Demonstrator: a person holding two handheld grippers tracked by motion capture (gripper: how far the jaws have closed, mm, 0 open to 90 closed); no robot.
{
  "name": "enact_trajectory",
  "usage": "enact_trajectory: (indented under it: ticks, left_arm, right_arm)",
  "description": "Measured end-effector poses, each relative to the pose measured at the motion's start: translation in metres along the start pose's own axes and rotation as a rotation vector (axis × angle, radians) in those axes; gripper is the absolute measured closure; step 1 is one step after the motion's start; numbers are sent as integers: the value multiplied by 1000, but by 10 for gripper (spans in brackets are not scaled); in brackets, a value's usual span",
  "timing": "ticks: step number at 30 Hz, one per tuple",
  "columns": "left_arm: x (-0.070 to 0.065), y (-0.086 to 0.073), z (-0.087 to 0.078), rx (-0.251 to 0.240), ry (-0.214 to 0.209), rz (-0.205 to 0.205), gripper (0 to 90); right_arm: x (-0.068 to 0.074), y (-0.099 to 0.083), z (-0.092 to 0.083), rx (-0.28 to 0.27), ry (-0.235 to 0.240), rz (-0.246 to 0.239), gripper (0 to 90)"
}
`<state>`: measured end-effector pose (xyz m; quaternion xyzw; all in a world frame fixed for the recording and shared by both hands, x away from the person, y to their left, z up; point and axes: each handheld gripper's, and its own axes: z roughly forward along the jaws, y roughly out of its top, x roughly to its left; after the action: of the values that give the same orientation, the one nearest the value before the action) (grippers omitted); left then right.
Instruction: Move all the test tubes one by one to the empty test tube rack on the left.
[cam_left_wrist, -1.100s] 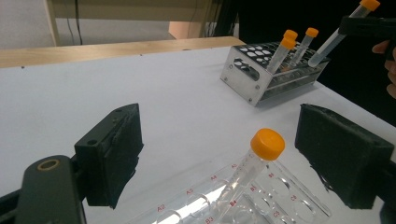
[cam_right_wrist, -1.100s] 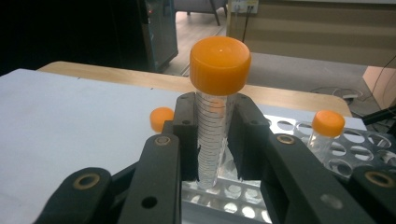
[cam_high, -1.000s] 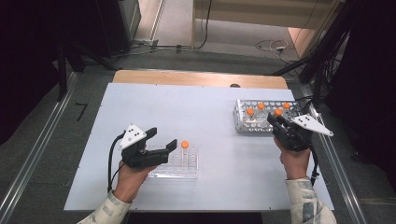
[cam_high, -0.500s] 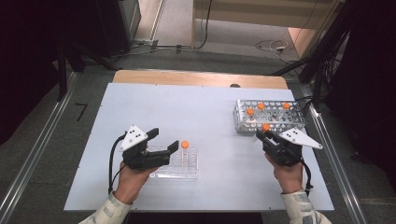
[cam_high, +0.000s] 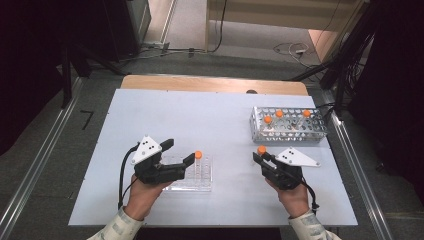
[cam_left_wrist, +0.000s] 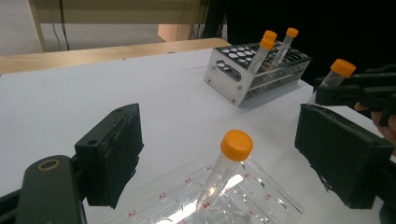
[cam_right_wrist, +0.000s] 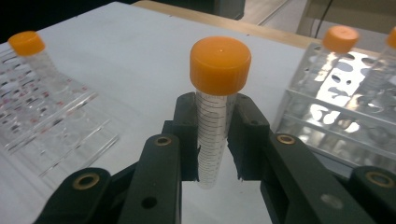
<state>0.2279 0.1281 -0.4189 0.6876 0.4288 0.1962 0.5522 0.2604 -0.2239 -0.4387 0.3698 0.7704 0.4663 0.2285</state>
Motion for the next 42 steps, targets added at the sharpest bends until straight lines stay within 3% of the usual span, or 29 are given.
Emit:
enact_trajectory:
  ticks: [11, 18, 21, 30, 35, 42]
  left_arm:
    - [-14, 1, 0, -5, -42, 27, 172]
    - [-31, 2, 4, -1, -111, 52, 252]
    - [-41, 5, 7, -1, -137, 83, 300]
    - [-66, 7, 27, 24, -213, 127, 395]
    - [-76, 5, 49, 64, -232, 141, 447]
    - [-83, 2, 64, 89, -253, 150, 503]
  right_arm:
    - [22, -4, 8, 33, 67, -35, 721]
    - [31, -4, 9, 43, 94, -51, 721]
    - [35, -3, 9, 42, 109, -57, 722]
    - [44, -2, 10, 42, 134, -63, 721]
    - [49, -2, 11, 57, 153, -69, 721]
    - [51, -2, 11, 59, 165, -74, 721]
